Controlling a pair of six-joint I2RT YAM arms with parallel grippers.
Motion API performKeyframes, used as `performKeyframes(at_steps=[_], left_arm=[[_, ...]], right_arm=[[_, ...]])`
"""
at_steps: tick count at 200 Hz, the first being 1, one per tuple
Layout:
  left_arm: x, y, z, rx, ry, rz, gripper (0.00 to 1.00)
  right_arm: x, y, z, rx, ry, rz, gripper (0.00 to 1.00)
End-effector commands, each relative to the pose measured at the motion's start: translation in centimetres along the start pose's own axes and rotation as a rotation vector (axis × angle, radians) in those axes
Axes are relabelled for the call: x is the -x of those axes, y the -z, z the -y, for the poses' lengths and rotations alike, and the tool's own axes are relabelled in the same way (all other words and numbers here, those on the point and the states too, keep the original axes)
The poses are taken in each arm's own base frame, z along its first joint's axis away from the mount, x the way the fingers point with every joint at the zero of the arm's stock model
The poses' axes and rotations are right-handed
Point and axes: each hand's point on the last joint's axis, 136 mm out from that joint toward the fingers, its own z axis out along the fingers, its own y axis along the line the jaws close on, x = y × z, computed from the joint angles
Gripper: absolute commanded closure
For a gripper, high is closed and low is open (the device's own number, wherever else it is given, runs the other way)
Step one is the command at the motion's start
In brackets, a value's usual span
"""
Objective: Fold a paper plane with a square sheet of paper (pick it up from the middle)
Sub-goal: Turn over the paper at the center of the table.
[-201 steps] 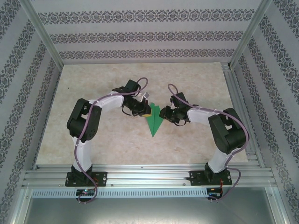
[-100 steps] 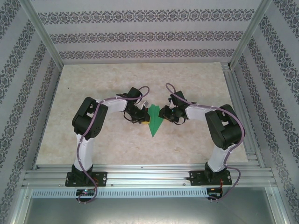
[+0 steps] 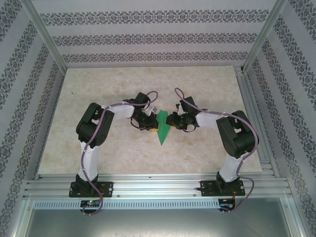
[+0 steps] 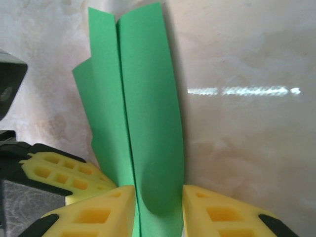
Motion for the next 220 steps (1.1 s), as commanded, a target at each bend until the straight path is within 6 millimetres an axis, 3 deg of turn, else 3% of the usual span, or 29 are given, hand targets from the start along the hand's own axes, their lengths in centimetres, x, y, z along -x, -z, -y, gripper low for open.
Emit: performKeyframes(at_steps=[1, 72, 111, 155, 172, 220], left_arm=[[-0.4, -0.5, -0.8, 0.024, -0.015, 0.004, 0.99], [-0.3, -0.4, -0.7, 0.021, -0.013, 0.020, 0.99], [-0.4, -0.3, -0.8, 0.020, -0.009, 0.025, 0.99], [-0.2, 0.0, -0.6, 0.023, -0.011, 0.035, 0.99], [-0.3, 0.0, -0.6, 0.026, -0.009, 0.037, 0.99], [-0.2, 0.0, -0.6, 0.021, -0.007, 0.039, 0.99]], right_arm=[[-0.6, -0.4, -1.3, 0.078, 0.004, -0.008, 0.68], [-2.6, -1.2, -1.8, 0.083, -0.005, -0.014, 0.67], [-2.2, -1.2, -2.4, 0.111, -0.035, 0.036, 0.67], [-4.2, -1.6, -2.2, 0.122, -0.063, 0.029, 0.67], [-4.3, -1.4, -2.4, 0.133, -0.074, 0.043, 0.72], [-4.0, -0.9, -2.1, 0.090, -0.069, 0.084, 0.72]])
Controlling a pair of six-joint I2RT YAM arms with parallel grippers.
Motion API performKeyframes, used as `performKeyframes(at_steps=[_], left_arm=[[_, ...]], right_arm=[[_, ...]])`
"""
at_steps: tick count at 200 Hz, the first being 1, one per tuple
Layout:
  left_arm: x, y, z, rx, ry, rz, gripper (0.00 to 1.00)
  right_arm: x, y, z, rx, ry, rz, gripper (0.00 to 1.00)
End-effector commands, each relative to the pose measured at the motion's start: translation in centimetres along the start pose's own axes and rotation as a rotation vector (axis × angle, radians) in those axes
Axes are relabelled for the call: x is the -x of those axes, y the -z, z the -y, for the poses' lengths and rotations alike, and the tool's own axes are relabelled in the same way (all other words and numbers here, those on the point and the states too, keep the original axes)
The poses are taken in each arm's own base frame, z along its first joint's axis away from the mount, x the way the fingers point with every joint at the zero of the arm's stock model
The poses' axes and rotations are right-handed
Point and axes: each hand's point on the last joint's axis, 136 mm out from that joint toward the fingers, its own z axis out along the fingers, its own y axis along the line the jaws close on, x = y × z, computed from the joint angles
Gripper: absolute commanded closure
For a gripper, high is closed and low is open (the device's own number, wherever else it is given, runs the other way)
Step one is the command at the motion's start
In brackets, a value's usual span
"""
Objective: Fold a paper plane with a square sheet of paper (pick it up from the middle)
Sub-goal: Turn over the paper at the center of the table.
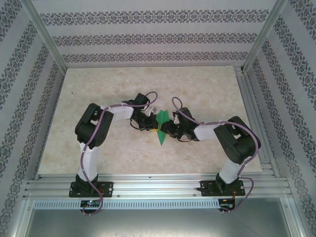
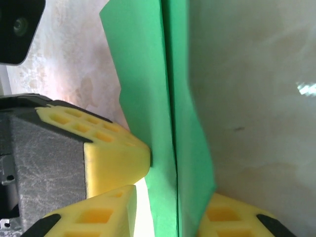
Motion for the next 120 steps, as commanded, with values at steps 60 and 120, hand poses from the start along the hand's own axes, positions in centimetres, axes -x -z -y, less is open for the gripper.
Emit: performKeyframes(at_steps=[60, 120], left_arm=[[0.0, 0.4, -0.1, 0.022, 0.007, 0.025, 0.99], [0.6, 1.7, 1.2, -0.031, 0.007, 0.060, 0.96]], right_arm=[[1.3, -1.1, -0.9, -0.004, 0.025, 0.011, 0.80], [1.6, -0.6, -0.9, -0.051, 0.087, 0.000, 0.97]])
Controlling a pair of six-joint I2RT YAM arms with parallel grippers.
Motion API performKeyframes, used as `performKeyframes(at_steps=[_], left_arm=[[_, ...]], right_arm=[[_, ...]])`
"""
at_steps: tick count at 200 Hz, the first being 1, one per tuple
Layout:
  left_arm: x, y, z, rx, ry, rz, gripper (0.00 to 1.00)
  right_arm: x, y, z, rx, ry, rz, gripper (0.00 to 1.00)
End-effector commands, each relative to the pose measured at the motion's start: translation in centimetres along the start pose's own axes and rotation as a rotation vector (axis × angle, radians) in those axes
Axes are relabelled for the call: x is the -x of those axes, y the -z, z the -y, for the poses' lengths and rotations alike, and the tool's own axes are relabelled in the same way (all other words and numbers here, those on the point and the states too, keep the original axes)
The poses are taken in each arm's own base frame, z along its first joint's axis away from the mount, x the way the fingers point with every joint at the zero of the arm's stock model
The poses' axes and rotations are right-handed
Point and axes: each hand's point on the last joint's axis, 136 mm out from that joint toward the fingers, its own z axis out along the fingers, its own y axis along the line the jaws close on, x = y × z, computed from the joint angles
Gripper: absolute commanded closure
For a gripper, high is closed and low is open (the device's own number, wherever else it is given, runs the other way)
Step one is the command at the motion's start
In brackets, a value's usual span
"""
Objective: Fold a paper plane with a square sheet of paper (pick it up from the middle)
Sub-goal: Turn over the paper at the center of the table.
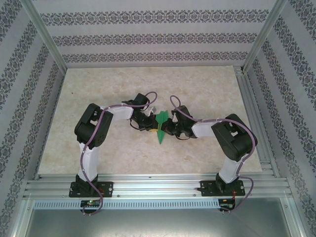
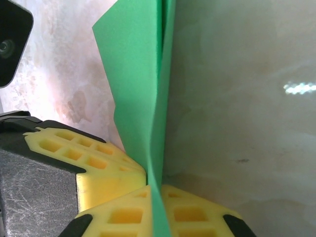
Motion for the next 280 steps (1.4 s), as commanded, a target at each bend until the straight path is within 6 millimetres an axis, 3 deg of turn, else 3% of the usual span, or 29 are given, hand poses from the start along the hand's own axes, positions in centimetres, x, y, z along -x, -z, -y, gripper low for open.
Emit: performKeyframes(at_steps=[1, 48, 88, 113, 134, 166, 205, 219, 229, 246, 280], left_arm=[[0.7, 1.5, 1.3, -0.034, -0.008, 0.053, 0.96], [2.0, 6.9, 3.5, -0.061, -0.008, 0.216, 0.84], [2.9, 12.7, 0.5, -0.013, 0.145, 0.417, 0.82], [3.0, 15.7, -1.9, -0.038, 0.248, 0.510, 0.82], [2.8, 17.5, -3.7, -0.036, 0.304, 0.563, 0.82], [2.4, 19.5, -5.7, -0.024, 0.358, 0.617, 0.82], [2.0, 20.0, -6.6, -0.036, 0.383, 0.628, 0.82], [1.9, 20.0, -6.6, -0.041, 0.382, 0.626, 0.82], [1.8, 19.8, -6.7, -0.041, 0.382, 0.621, 0.82], [1.7, 19.7, -6.6, -0.049, 0.378, 0.613, 0.82], [1.5, 19.5, -6.4, -0.062, 0.366, 0.598, 0.81]], right_arm=[[0.7, 0.5, -1.0, -0.017, 0.077, 0.010, 0.97], [1.7, 4.5, -1.2, -0.205, 0.257, 0.018, 1.00], [2.7, 10.9, -0.1, -0.651, 0.585, 0.005, 0.99], [2.7, 12.8, 0.1, -0.901, 0.768, -0.040, 0.98], [1.7, 11.9, -0.1, -1.011, 0.874, -0.078, 0.95], [-1.7, 7.7, -1.4, -1.026, 0.973, -0.144, 0.92], [-5.8, 3.1, -2.9, -1.002, 1.038, -0.193, 0.89], [-7.1, 1.9, -3.2, -0.957, 1.027, -0.210, 0.83], [-7.7, 1.4, -3.4, -0.924, 1.003, -0.215, 0.77], [-8.5, 0.8, -3.7, -0.853, 0.968, -0.230, 0.75], [-8.2, 1.3, -4.5, -0.766, 0.899, -0.214, 0.74]])
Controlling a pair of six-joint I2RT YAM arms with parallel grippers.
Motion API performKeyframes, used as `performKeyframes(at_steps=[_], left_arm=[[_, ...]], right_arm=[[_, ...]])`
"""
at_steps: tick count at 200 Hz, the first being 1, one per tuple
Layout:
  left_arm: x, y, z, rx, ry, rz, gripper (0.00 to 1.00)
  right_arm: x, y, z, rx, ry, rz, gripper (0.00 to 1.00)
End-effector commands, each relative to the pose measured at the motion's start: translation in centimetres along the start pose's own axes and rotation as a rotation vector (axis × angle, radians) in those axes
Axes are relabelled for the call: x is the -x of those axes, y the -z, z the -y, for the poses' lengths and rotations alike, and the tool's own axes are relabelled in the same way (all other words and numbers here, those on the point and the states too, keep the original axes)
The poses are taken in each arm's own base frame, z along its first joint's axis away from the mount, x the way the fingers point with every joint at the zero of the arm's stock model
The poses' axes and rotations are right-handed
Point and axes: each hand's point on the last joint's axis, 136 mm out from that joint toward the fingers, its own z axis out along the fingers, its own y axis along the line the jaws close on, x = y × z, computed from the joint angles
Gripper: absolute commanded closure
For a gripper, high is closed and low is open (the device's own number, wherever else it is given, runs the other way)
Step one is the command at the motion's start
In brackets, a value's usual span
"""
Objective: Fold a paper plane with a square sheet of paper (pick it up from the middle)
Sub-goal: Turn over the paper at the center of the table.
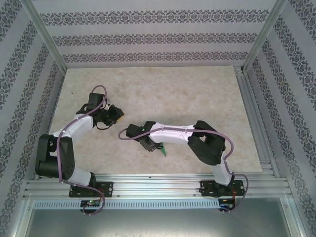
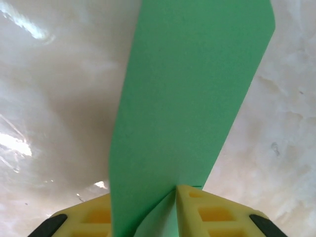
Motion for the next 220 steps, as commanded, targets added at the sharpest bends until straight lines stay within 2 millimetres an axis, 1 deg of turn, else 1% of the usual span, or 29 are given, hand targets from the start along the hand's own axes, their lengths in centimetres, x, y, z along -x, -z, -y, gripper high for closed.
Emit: performKeyframes(at_steps=[1, 17, 36, 62, 84, 127, 160, 186, 206, 220], left_arm=[[0.3, 0.6, 1.1, -0.056, -0.024, 0.012, 0.81], [0.1, 0.5, 1.3, -0.064, -0.029, 0.005, 0.81], [0.0, 0.5, 1.4, -0.070, -0.036, -0.007, 0.81], [-0.2, 0.3, 1.4, -0.068, -0.047, -0.023, 0.80], [-0.3, 0.2, 1.4, -0.072, -0.052, -0.032, 0.81], [-0.3, 0.0, 1.7, -0.082, -0.056, -0.042, 0.81], [-0.6, -0.2, 1.7, -0.087, -0.058, -0.053, 0.80], [-0.7, -0.2, 1.8, -0.088, -0.061, -0.057, 0.80], [-0.7, -0.3, 1.8, -0.087, -0.060, -0.060, 0.81], [-0.7, -0.4, 1.7, -0.085, -0.060, -0.060, 0.81]], right_arm=[[1.0, 1.6, 0.0, 0.097, -0.091, 0.055, 0.74], [1.1, 2.0, -0.1, 0.157, -0.117, 0.071, 0.73], [1.0, 1.9, 0.0, 0.216, -0.148, 0.065, 0.72], [0.9, 1.8, -0.2, 0.262, -0.166, 0.063, 0.70], [0.9, 2.0, -0.6, 0.283, -0.167, 0.059, 0.66], [0.8, 2.7, 0.4, 0.185, -0.142, 0.062, 0.64], [0.7, 3.0, 0.4, 0.117, -0.107, 0.057, 0.63], [0.7, 3.1, 0.0, 0.103, -0.096, 0.047, 0.64], [0.5, 2.9, 0.0, 0.103, -0.102, 0.046, 0.69], [0.6, 2.7, -0.1, 0.106, -0.108, 0.048, 0.75]])
